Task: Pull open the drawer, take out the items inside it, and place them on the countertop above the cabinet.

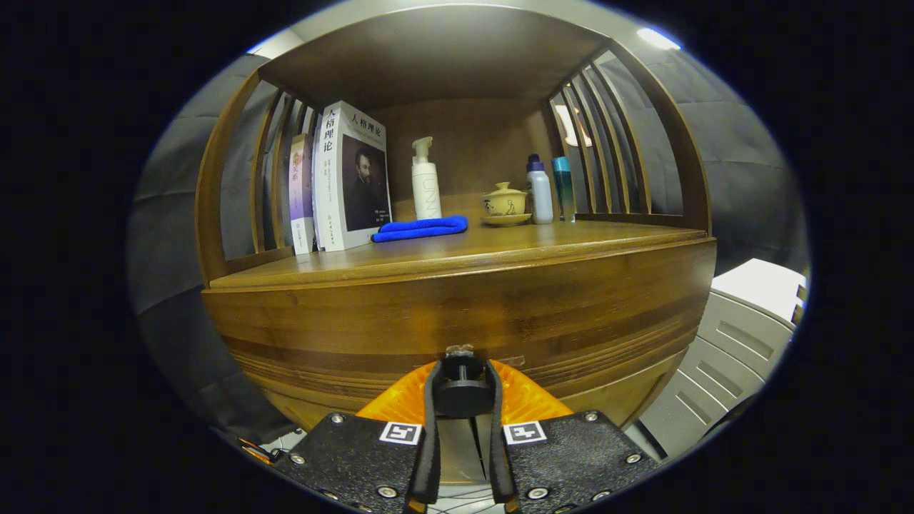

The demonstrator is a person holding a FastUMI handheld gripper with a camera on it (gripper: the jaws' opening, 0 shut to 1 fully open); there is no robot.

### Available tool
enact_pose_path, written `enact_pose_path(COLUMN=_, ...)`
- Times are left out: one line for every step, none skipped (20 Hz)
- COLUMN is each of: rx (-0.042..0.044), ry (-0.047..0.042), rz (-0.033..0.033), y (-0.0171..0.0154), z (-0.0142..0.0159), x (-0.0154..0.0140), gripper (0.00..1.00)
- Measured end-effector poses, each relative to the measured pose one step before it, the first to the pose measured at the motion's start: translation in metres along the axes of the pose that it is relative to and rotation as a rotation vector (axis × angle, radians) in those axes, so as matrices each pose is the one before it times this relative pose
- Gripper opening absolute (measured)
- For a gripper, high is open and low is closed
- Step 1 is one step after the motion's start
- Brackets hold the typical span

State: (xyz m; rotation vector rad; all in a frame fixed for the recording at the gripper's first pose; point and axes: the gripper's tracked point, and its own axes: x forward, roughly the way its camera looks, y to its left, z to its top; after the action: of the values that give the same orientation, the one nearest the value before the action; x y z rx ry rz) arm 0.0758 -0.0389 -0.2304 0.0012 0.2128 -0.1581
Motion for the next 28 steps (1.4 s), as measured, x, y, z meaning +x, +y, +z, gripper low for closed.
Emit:
enact_pose_path(rx=-0.00166, ry=0.00679, rz=0.00033, y=-0.00028, z=-0.00075, x=-0.00046, gripper=0.28)
enact_pose_path(rx=-0.00388, ry=0.00255, rz=0.00048, y=-0.00008, z=0.00029, x=-0.00134, gripper=0.28)
enact_pose_path(rx=-0.00467, ry=-0.00034, rz=-0.0004, y=-0.00014, z=-0.0011, x=-0.00246, gripper=0.28)
enact_pose_path(rx=-0.0058, ry=-0.00182, rz=-0.00017, y=-0.00059, z=-0.00066, x=-0.00467, gripper=0.28)
enact_pose_path(rx=-0.00716, ry=0.00036, rz=0.0008, y=-0.00039, z=-0.00193, x=-0.0062, gripper=0.28)
enact_pose_path(rx=-0.00681, ry=-0.0005, rz=-0.00043, y=-0.00029, z=-0.00039, x=-0.00708, gripper=0.28)
enact_pose_path(rx=-0.00332, ry=0.00065, rz=-0.00157, y=-0.00064, z=-0.00245, x=-0.00653, gripper=0.28)
enact_pose_path(rx=-0.00032, ry=-0.00005, rz=-0.00088, y=-0.00008, z=-0.00076, x=-0.0063, gripper=0.28)
enact_pose_path(rx=-0.00107, ry=0.0014, rz=-0.00061, y=-0.00107, z=-0.0031, x=-0.0054, gripper=0.28)
enact_pose_path(rx=-0.00278, ry=0.00255, rz=0.00017, y=-0.00071, z=-0.00192, x=-0.00546, gripper=0.28)
enact_pose_path(rx=-0.0013, ry=0.00267, rz=0.00084, y=-0.00147, z=-0.002, x=-0.0038, gripper=0.28)
enact_pose_path(rx=0.00181, ry=0.00268, rz=0.0, y=-0.00073, z=-0.00073, x=-0.00474, gripper=0.28)
enact_pose_path(rx=0.00219, ry=0.00213, rz=0.00099, y=-0.00138, z=-0.00243, x=-0.00482, gripper=0.28)
enact_pose_path(rx=0.00177, ry=0.00042, rz=0.00145, y=-0.00069, z=-0.00071, x=-0.00541, gripper=0.28)
enact_pose_path(rx=0.00162, ry=0.00367, rz=0.00187, y=-0.00118, z=-0.00173, x=-0.00584, gripper=0.28)
enact_pose_path(rx=0.00166, ry=0.00204, rz=-0.00014, y=-0.00045, z=-0.00072, x=-0.00513, gripper=0.28)
enact_pose_path(rx=-0.00079, ry=0.00181, rz=-0.00009, y=-0.00056, z=-0.00193, x=-0.00535, gripper=0.28)
enact_pose_path(rx=-0.00266, ry=0.00367, rz=0.00104, y=-0.00026, z=-0.00126, x=-0.0046, gripper=0.28)
enact_pose_path(rx=-0.00089, ry=0.00381, rz=0.00133, y=0.0009, z=-0.00168, x=-0.00468, gripper=0.28)
enact_pose_path(rx=-0.00081, ry=0.00624, rz=-0.00055, y=0.00004, z=-0.00203, x=-0.00422, gripper=0.28)
enact_pose_path(rx=-0.00187, ry=0.01586, rz=0.00269, y=-0.00047, z=-0.00562, x=-0.00579, gripper=0.28)
enact_pose_path(rx=0.00372, ry=-0.0055, rz=0.00669, y=0.00096, z=0.00087, x=-0.00383, gripper=0.28)
enact_pose_path(rx=-0.00109, ry=0.00999, rz=0.00252, y=-0.00077, z=-0.00312, x=-0.0046, gripper=0.28)
enact_pose_path(rx=-0.00166, ry=-0.00269, rz=-0.00025, y=-0.00122, z=0.00077, x=-0.00486, gripper=0.28)
enact_pose_path(rx=0.00072, ry=0.00496, rz=0.00087, y=0.00047, z=-0.00288, x=-0.00575, gripper=0.28)
enact_pose_path(rx=0.00053, ry=0.00197, rz=0.00136, y=-0.0001, z=-0.00101, x=-0.00551, gripper=0.28)
enact_pose_path(rx=-0.00151, ry=0.00274, rz=0.00106, y=0.0, z=-0.00244, x=-0.00613, gripper=0.28)
enact_pose_path(rx=-0.00175, ry=0.00119, rz=0.00148, y=0.0005, z=-0.00097, x=-0.00469, gripper=0.28)
